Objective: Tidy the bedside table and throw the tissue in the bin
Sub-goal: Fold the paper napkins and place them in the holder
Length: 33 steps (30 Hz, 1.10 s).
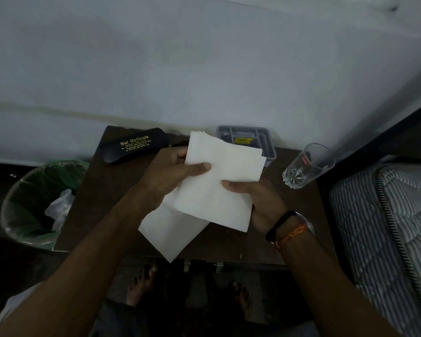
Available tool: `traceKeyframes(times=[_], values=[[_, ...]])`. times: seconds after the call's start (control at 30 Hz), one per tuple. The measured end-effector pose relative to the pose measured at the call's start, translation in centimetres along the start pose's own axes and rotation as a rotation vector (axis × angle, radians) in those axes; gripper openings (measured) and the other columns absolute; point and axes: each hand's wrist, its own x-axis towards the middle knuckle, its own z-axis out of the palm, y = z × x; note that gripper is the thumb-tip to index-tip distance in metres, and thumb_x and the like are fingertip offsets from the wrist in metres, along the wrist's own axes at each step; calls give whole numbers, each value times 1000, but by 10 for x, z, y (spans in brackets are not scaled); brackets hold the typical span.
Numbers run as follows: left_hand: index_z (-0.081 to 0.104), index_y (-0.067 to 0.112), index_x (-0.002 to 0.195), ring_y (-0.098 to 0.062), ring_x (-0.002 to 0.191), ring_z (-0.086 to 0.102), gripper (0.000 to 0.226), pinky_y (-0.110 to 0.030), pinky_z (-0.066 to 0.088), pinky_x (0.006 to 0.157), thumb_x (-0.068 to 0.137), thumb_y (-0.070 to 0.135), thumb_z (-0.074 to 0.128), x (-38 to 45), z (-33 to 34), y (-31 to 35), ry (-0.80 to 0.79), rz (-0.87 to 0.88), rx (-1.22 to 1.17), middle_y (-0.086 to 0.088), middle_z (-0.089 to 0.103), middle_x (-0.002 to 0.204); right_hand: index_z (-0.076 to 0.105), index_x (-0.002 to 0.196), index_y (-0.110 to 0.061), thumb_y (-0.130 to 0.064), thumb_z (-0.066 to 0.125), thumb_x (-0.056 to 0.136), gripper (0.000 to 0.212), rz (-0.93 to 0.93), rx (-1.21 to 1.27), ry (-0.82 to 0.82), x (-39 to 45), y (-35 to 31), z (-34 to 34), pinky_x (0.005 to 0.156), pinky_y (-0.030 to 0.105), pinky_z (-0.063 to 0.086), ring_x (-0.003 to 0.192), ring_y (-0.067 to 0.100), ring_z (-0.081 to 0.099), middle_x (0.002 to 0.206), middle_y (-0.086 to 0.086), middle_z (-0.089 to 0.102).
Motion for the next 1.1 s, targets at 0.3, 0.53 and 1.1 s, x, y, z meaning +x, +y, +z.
traceKeyframes(times=[0.3,0.53,1.1], values=[[62,24,126,-19,110,66,57,-48,56,92,73,24,83,-5,17,2,8,84,-13,1,70,118,62,127,-5,11,72,77,54,-265,-98,-53,-8,-17,-4,96,55,52,116,34,64,125,17,67],[59,40,112,-5,103,65,36,-23,58,79,84,21,72,-7,40,3,44,240,20,15,67,111,70,107,-19,8,77,74,43,-440,-213,153,-13,-19,-7,84,38,60,102,21,72,109,5,75],[61,12,125,-15,105,57,44,-33,51,86,84,19,75,17,71,-19,124,153,267,2,61,109,72,96,-20,7,81,69,39,-333,-291,297,0,-7,-43,67,23,58,81,4,73,86,-8,76]])
